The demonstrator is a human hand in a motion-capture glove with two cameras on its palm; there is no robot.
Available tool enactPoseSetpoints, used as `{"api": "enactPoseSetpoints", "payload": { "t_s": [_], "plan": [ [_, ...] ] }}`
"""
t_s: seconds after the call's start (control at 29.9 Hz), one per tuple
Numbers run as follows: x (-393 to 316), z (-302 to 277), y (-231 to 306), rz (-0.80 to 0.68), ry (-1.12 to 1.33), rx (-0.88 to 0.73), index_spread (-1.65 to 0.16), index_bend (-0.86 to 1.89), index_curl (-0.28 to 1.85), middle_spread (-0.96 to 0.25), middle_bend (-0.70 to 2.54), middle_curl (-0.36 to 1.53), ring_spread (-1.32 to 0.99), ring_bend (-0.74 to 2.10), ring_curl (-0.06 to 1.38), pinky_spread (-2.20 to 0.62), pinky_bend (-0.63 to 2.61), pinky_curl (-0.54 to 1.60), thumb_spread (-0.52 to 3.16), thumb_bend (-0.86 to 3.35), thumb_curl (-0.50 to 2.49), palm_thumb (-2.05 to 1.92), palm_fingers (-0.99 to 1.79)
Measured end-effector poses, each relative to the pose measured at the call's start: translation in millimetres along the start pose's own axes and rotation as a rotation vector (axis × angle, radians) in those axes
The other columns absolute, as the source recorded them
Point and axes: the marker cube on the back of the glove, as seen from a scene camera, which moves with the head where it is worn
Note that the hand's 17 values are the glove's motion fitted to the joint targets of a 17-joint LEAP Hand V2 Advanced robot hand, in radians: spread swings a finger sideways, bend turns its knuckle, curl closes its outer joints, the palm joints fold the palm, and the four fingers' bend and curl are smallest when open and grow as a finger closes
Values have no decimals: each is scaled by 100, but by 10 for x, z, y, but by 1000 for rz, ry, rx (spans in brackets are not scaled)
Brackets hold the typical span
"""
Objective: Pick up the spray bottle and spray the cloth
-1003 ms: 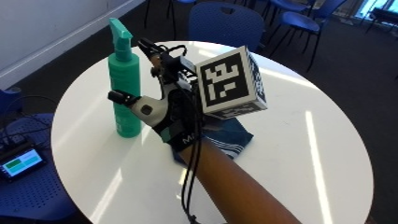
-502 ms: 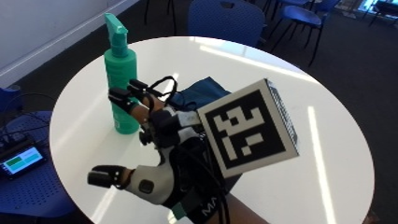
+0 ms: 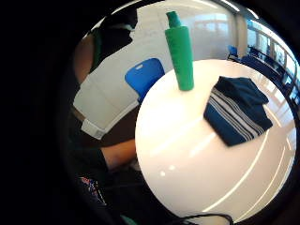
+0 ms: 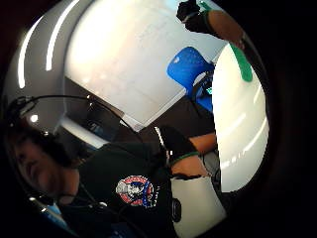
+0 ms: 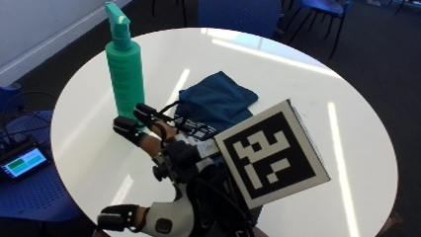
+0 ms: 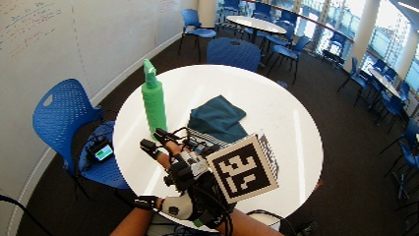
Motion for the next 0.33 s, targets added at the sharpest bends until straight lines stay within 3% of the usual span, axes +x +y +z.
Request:
{"api": "enactPoseSetpoints", "payload": {
  "t_s": [0.33],
  "plan": [
    [58,60,36,24,-42,-21,-47,19,36,-9,17,32,-5,26,33,22,18,29,98,-3,40,59,56]
  ]
}}
